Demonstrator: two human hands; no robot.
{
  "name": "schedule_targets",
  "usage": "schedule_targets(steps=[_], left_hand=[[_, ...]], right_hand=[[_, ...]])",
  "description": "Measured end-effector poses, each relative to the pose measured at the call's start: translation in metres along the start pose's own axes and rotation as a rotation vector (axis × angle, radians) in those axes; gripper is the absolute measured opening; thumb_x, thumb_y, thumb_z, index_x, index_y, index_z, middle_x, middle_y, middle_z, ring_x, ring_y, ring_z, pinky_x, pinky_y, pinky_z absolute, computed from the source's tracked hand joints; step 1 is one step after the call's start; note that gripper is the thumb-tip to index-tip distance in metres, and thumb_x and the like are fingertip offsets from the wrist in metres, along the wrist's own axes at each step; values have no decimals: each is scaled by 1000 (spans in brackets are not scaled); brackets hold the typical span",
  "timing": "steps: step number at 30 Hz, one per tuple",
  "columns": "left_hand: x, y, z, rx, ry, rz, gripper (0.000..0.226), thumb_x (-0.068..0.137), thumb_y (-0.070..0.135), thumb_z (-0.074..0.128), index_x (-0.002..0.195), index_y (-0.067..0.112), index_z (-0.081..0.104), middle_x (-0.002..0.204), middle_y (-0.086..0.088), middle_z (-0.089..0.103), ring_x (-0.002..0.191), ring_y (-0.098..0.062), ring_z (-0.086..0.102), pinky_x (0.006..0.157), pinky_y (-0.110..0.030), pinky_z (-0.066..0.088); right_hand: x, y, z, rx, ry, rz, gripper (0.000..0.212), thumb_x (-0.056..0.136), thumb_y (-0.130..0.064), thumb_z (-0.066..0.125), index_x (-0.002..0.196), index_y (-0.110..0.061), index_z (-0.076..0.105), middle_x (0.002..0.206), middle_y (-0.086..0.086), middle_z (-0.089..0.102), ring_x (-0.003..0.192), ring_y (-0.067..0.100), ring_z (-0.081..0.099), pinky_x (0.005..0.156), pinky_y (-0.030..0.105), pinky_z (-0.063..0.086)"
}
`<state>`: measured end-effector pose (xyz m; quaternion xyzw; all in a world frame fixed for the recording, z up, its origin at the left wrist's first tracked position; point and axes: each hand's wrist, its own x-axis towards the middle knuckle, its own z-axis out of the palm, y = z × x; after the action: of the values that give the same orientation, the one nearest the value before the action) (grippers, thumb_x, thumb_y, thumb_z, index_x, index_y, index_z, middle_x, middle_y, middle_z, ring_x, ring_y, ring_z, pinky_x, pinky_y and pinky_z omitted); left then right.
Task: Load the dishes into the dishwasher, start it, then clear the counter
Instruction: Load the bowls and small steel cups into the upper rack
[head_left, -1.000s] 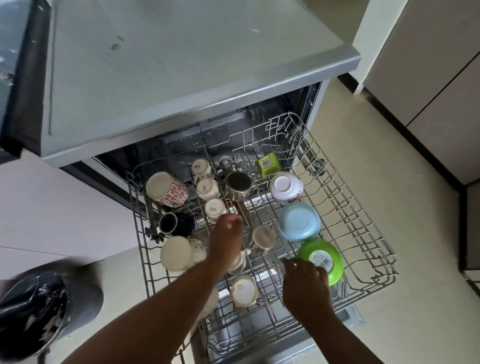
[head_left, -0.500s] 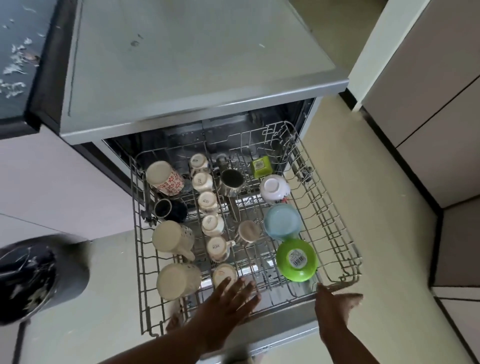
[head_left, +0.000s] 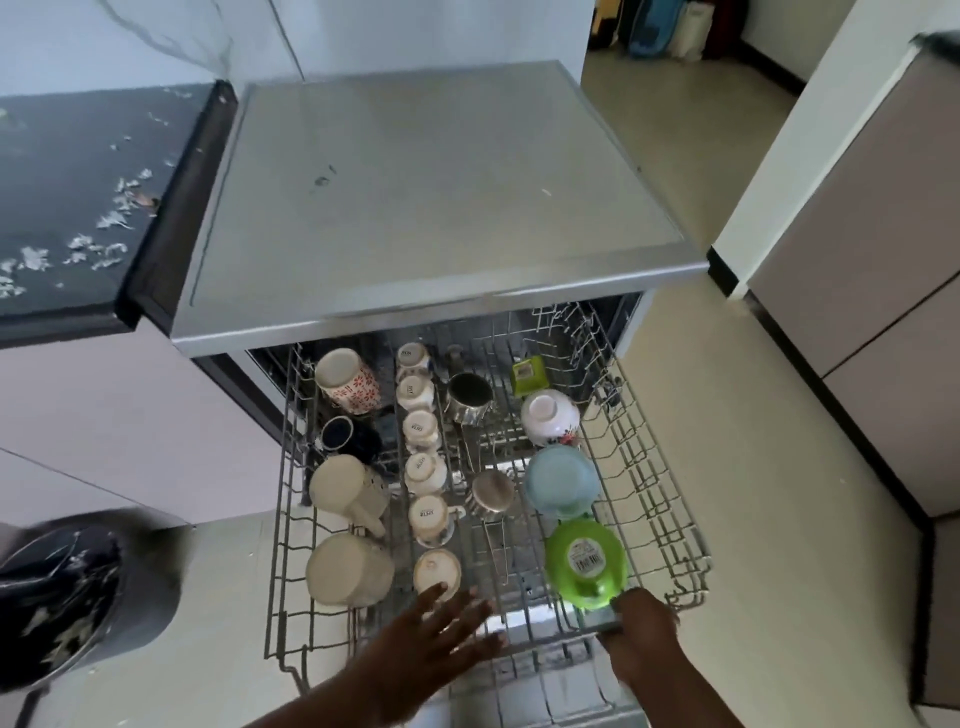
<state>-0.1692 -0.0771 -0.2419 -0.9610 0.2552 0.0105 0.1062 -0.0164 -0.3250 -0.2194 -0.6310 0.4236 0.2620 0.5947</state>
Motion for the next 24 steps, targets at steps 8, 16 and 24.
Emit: schedule_targets(steps=[8,16,24], left_hand=[[37,-105,-3,-151,-22,-633,124,54,33,91,154,16,19,158,-15,21,144,-35,21,114,-51,12],[17,-80,27,-79,106,-569,92,71,9,62,153,9,21,158,-19,23,144,-38,23,114,-52,20],[-2,-40,61,-78,71,-631,86,78,29,55,152,6,18,156,-16,27,147,-33,13,117,-46,14]], right_hand=[[8,-87,63,-179,-301,-133,9,88,-5,61,92,-7,53,83,16,59,67,25,52,55,29,47],[13,-9,98,-1179,225,-1375,82,96,-53,26,140,16,34,145,38,33,132,50,34,110,54,26],[60,41,101,-1391,51,-1695,74,99,-48,17,152,3,6,158,28,2,145,45,9,119,52,10]])
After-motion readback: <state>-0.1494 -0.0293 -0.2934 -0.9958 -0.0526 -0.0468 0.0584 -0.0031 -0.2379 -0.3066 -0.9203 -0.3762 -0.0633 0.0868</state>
